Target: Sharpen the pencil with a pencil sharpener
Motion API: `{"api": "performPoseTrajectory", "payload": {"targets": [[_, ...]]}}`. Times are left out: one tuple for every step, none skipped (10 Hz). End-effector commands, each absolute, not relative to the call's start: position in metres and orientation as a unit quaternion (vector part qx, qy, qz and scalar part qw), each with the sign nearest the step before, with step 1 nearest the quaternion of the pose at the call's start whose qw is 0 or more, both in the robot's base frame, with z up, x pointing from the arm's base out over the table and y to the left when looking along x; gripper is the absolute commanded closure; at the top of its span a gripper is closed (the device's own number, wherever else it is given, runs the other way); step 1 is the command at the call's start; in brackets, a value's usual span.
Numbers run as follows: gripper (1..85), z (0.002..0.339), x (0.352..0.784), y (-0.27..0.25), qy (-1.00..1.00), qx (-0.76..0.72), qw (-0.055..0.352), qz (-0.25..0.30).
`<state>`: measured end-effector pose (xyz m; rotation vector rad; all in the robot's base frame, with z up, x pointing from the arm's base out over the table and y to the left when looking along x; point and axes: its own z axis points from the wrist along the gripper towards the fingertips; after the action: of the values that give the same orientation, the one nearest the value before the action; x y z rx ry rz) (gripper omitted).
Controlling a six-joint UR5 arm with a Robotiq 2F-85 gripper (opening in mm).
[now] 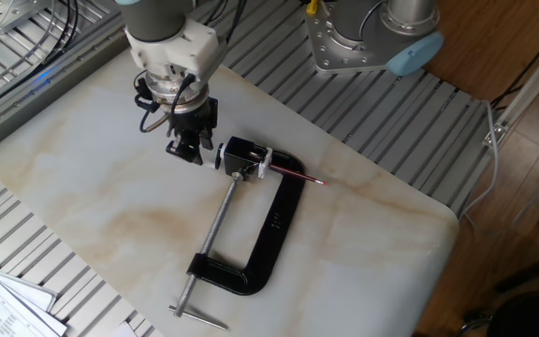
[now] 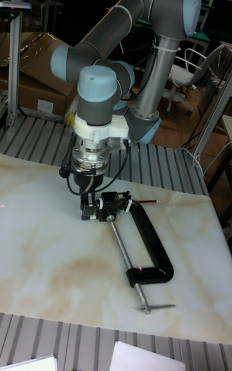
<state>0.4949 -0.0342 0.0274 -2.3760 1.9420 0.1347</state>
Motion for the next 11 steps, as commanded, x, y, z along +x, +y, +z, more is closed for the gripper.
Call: {"api": "performPoseTrajectory", "payload": {"targets": [[47.0,0.022,0.497,-0.024,0.636,-0.769,0.041,0.044],[47.0,0.02,0.497,-0.023,0.637,-0.769,0.04,0.043],[47.0,0.019,0.497,-0.021,0.637,-0.769,0.041,0.043],[47.0,0.018,0.498,-0.019,0.637,-0.769,0.043,0.041],[47.0,0.016,0.499,-0.016,0.637,-0.768,0.045,0.043],[47.0,0.013,0.5,-0.014,0.637,-0.768,0.046,0.043],[47.7,0.012,0.501,-0.013,0.637,-0.768,0.046,0.043],[52.0,0.012,0.501,-0.013,0.636,-0.769,0.046,0.043],[68.0,0.015,0.502,-0.014,0.637,-0.769,0.045,0.043],[84.3,0.018,0.502,-0.013,0.638,-0.768,0.043,0.044],[84.3,0.021,0.501,-0.012,0.639,-0.767,0.04,0.049]]}}
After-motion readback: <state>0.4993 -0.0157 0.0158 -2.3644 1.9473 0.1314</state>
